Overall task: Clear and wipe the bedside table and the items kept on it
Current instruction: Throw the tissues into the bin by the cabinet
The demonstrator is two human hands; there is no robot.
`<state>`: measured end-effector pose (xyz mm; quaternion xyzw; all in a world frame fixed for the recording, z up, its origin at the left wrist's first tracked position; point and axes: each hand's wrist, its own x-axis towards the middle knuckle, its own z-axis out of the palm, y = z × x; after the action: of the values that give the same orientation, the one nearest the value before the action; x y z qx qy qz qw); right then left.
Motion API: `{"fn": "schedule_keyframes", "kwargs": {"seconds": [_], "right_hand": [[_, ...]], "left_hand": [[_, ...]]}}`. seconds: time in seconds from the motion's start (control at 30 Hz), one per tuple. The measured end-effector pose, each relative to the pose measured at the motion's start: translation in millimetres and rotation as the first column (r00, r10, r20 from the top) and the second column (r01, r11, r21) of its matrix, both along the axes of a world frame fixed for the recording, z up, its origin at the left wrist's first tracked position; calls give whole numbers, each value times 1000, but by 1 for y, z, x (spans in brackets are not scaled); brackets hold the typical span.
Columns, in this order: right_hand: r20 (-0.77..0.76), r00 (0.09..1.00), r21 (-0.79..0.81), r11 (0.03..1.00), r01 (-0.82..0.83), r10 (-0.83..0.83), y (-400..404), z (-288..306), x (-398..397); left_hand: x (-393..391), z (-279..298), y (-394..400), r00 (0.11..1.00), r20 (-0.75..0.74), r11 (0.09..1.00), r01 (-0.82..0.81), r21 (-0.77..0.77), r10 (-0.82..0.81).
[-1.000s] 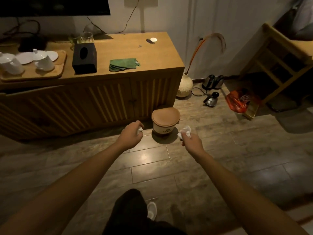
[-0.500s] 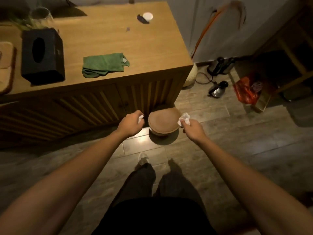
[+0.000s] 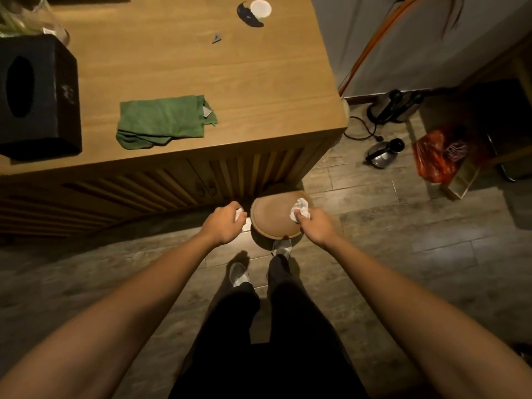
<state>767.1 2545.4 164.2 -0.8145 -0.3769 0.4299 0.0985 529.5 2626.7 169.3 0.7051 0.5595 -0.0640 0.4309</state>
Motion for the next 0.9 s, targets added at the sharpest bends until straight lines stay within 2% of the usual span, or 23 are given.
{"fn": "schedule_keyframes", "kwargs": {"seconds": [0.17, 0.3, 0.4, 0.5, 0.53, 0.6, 0.67, 0.73, 0.83, 0.9], "right_hand": [[-107, 974, -38, 980, 195, -198, 8, -39, 11], [-116, 933, -87, 939, 331, -340, -5, -73, 26], [-108, 912, -159, 913, 376, -395, -24, -100, 36], [-67, 881, -234, 865, 443, -469, -44, -131, 42], [-52, 877, -233, 860, 455, -478, -50, -143, 44], [-72, 864, -208, 855, 476, -498, -61, -170, 45], [-127, 794, -213, 798, 563, -594, -68, -196, 43], [-195, 682, -324, 702, 634, -705, -68, -220, 42], [-325, 490, -474, 588, 656, -809, -55, -257, 44], [-393, 403, -503, 560, 658, -827, -43, -281, 47]], "left_hand": [[31, -32, -3, 1000, -18, 982, -25, -187, 22], [54, -54, -15, 996, 16, 946, -77, -315, 86], [70, -76, -25, 999, 36, 917, -16, -399, 34], [83, -105, -33, 998, 30, 844, 63, -533, -56], [87, -117, -36, 999, 15, 822, 38, -568, -36], [95, -141, -41, 993, -29, 782, -107, -614, 113], [104, -165, -47, 949, -65, 719, -277, -637, 308], [114, -193, -50, 870, -87, 619, -413, -669, 486], [126, -239, -49, 767, -93, 526, -517, -675, 635], [134, -268, -45, 716, -110, 480, -565, -671, 689]]}}
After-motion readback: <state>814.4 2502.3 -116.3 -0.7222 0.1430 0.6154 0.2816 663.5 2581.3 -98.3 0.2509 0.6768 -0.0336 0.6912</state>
